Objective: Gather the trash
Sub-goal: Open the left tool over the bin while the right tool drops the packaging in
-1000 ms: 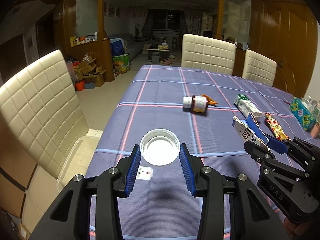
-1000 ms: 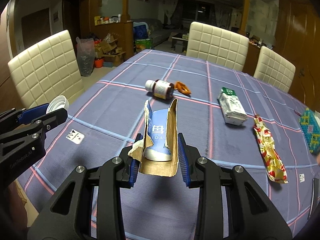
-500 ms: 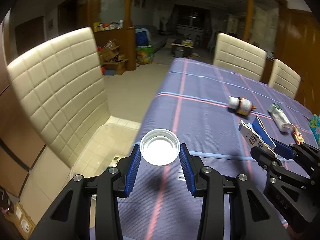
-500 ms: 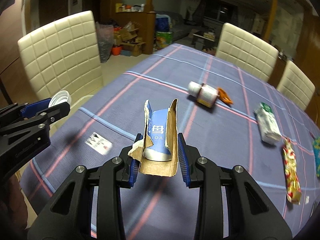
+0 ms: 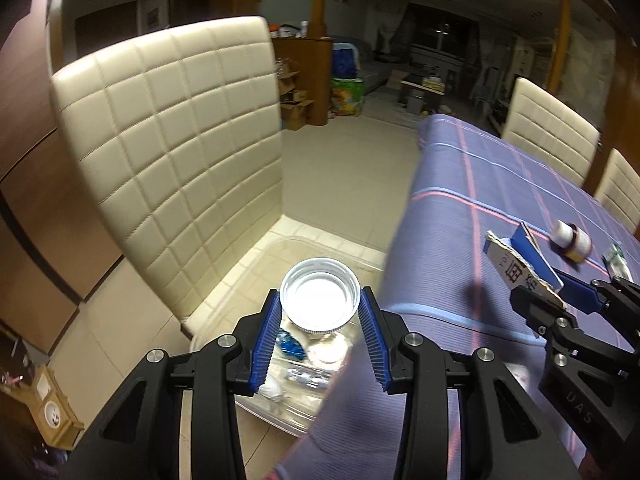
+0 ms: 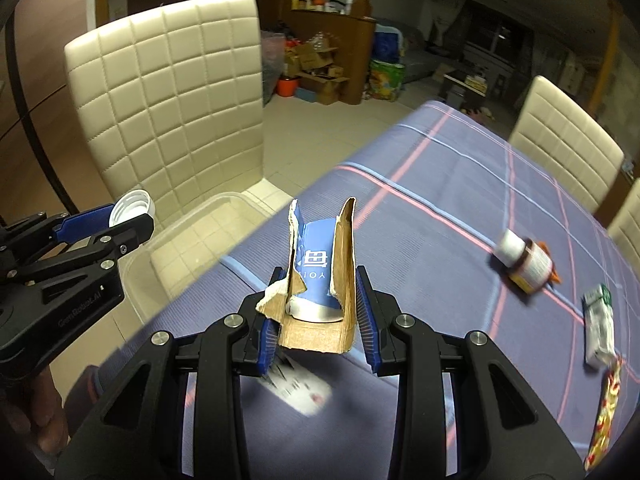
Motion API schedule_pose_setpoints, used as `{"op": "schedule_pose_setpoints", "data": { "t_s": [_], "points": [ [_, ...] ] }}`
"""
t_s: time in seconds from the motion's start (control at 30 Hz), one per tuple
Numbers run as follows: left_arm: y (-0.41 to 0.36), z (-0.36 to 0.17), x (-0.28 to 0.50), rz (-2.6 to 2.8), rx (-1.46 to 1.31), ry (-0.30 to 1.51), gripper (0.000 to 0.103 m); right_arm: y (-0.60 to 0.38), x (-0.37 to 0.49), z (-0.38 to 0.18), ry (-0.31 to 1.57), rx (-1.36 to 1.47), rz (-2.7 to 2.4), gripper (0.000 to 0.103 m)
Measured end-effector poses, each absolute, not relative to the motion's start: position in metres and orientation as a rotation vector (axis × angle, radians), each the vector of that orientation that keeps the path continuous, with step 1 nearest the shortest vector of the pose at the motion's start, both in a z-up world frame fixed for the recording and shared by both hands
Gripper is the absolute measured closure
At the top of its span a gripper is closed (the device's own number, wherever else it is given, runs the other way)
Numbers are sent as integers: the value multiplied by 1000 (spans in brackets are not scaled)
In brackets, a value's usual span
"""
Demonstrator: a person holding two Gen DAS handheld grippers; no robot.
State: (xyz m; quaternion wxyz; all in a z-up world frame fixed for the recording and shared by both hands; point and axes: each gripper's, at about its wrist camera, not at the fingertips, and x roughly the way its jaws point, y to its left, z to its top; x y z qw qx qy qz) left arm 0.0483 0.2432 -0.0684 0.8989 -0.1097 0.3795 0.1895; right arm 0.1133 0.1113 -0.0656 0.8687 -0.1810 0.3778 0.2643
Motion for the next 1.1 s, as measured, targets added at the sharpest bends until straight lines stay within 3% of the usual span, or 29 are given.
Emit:
{"op": "schedule_pose_setpoints", "data": {
  "t_s": [0.7,0.77,0.8,0.83,1.1],
  "points": [
    [290,-96,63,436,-287,834,63,173,131,-73,791,-437,601,67],
    [291,-99,66,431,-285,842,51,174,133,-75,798,-436,597,67],
    [291,-100,66,422,-287,843,36,174,134,-76,800,-437,596,67],
    [292,-100,66,420,-288,838,28,174,135,-77,802,-438,594,67],
    [311,-110,56,471,-305,846,24,183,134,-84,821,-455,604,67]
  ]
}}
